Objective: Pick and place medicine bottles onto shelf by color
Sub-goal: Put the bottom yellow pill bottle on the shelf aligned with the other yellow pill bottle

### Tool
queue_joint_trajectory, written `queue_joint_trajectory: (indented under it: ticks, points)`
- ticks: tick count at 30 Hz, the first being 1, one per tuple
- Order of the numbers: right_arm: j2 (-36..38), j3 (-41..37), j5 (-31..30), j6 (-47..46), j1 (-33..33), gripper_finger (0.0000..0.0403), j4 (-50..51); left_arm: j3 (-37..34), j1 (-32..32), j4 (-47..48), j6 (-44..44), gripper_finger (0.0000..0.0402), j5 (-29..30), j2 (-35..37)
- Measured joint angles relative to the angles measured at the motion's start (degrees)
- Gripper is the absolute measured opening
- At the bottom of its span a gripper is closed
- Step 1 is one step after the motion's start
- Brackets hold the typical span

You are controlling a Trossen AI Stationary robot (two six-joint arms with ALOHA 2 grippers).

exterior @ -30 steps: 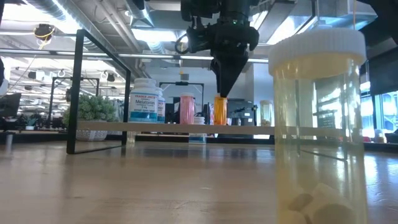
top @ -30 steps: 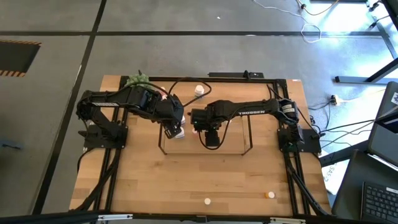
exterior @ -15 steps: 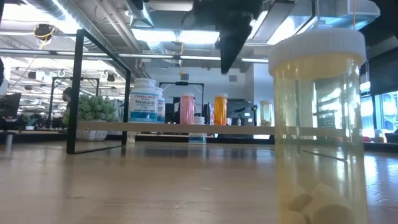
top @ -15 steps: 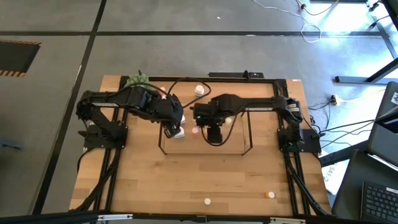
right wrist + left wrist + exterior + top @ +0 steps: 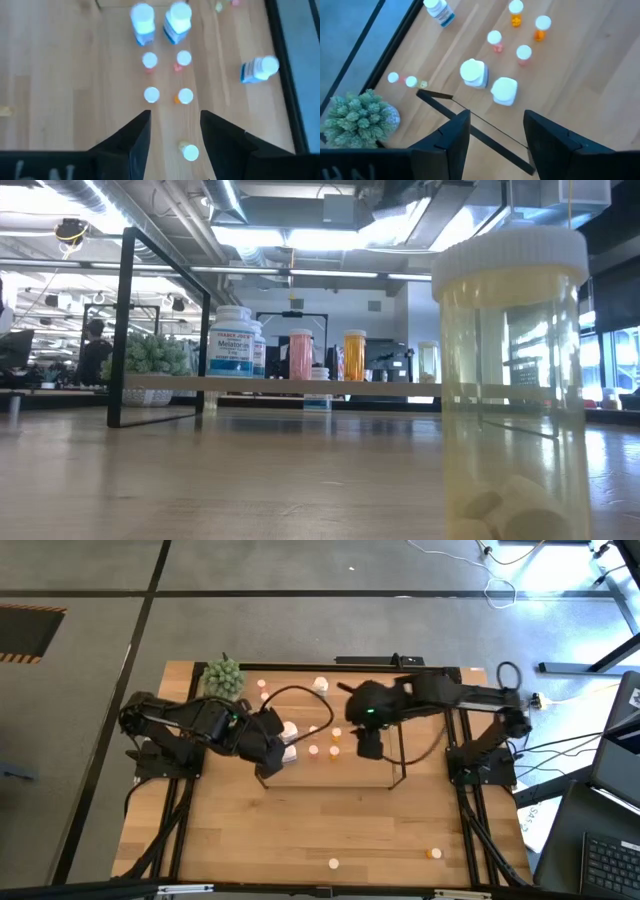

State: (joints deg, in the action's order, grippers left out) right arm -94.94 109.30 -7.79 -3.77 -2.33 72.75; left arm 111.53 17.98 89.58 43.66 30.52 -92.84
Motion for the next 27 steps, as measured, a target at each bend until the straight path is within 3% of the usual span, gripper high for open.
queue_joint_trajectory:
  ticks: [6, 14, 22, 27]
  points:
    - [3.18, -0.02, 1.51, 7.43, -5.68, 0.0173, 0.79, 0.00, 3.29, -0.02, 1.40, 0.0179, 0.00, 0.00]
    - [3.64, -0.04, 16.74, 10.27, -10.38, 0.0173, 2.08, 0.00, 7.35, -0.15, 3.36, 0.0179, 0.12, 0.00]
    - [4.95, -0.04, 16.75, 6.98, -14.82, 0.0173, 4.15, 0.00, 12.03, -0.78, 11.08, 0.0179, 0.84, 0.00]
    - [7.76, -0.05, 11.93, 5.21, -18.21, 0.0173, 4.85, 0.00, 15.92, -1.20, 16.78, 0.0179, 4.33, -0.01]
